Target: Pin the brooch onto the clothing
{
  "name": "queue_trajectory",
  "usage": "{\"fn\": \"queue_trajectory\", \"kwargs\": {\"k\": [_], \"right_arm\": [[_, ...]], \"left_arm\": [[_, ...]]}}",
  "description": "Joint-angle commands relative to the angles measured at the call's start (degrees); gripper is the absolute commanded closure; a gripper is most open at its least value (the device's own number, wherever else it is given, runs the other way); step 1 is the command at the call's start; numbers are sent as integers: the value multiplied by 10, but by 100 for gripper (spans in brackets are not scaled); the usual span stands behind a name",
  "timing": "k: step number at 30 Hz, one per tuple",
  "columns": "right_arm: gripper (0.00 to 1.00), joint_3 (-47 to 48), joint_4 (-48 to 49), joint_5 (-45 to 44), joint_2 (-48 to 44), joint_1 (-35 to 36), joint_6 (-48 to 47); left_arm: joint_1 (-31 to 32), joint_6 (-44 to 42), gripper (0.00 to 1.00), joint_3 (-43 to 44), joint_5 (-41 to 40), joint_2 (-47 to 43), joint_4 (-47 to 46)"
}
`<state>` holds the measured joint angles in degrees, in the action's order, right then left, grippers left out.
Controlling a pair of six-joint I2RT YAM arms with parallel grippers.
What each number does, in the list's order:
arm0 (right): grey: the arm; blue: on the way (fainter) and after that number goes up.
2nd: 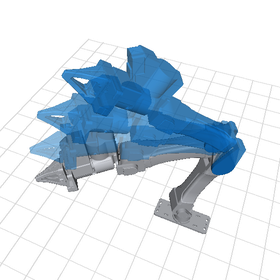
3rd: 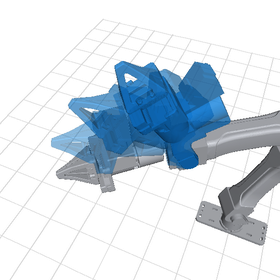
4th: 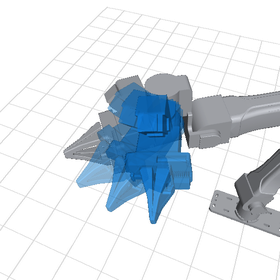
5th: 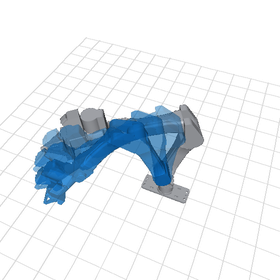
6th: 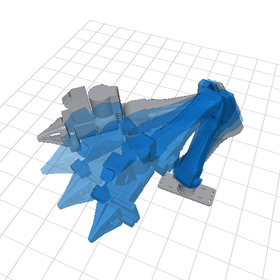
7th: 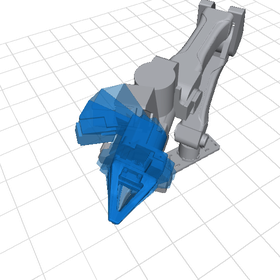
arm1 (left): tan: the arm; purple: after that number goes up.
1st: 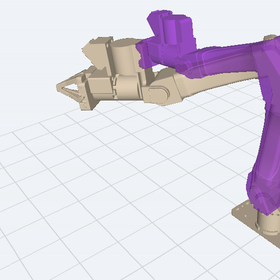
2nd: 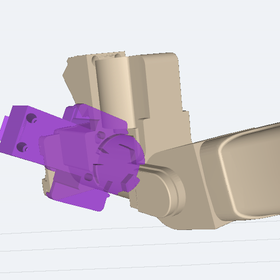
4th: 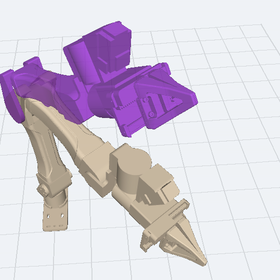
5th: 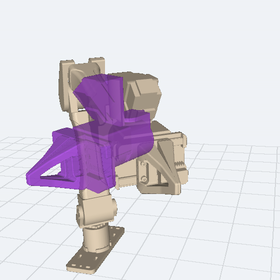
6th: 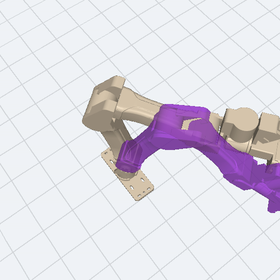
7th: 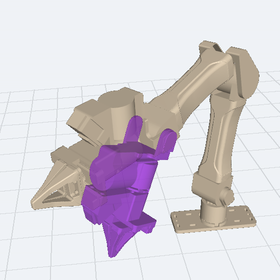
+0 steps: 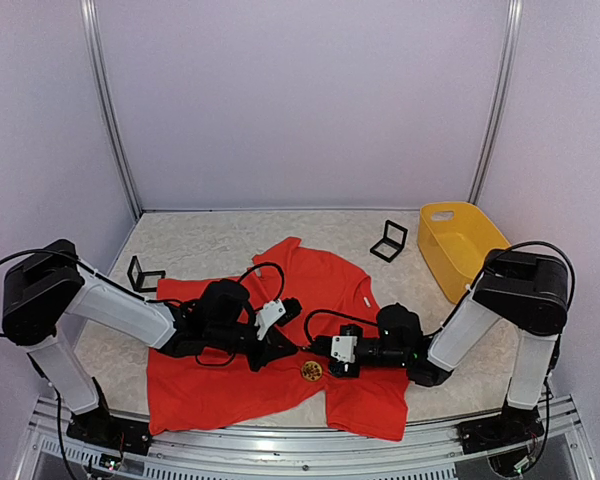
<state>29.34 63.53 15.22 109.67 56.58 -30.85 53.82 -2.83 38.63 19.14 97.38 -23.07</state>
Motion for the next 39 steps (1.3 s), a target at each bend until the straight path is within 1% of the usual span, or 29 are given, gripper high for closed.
{"fn": "queue_trajectory", "kwargs": {"k": [1, 5, 15, 19, 26, 30, 31, 32, 33, 35, 37, 39], "right_arm": [[100, -18, 29, 42, -6, 8, 12], [100, -23, 36, 37, -9, 9, 17], [100, -29, 64, 133, -33, 6, 71], [100, -29, 84, 147, -33, -1, 106], [100, -33, 107, 144, -29, -4, 122], [100, -37, 127, 77, -35, -6, 123], [100, -35, 128, 67, -36, -7, 116], [100, -30, 121, 58, -36, -8, 105], [100, -23, 107, 48, -33, -8, 96], [100, -16, 96, 26, -24, -8, 84], [100, -24, 115, -2, -19, -10, 85], [100, -30, 120, -9, -22, -15, 87]], "left_arm": [[-12, 10, 100, -6, 20, -18, -35], [-15, 15, 100, -5, 31, -15, -43], [-22, 15, 100, -12, 27, -14, -45], [-23, 12, 100, -15, 33, -18, -46], [-25, 19, 100, -29, 40, -29, -57], [-25, 22, 100, -39, 40, -34, -57], [-25, 23, 98, -41, 39, -35, -58], [-24, 23, 93, -44, 36, -34, -58], [-23, 21, 87, -45, 28, -33, -57], [-16, 7, 70, -43, -5, -35, -40], [4, -45, 63, -27, -64, -42, 8], [28, -100, 62, -6, -118, -55, 59]]}}
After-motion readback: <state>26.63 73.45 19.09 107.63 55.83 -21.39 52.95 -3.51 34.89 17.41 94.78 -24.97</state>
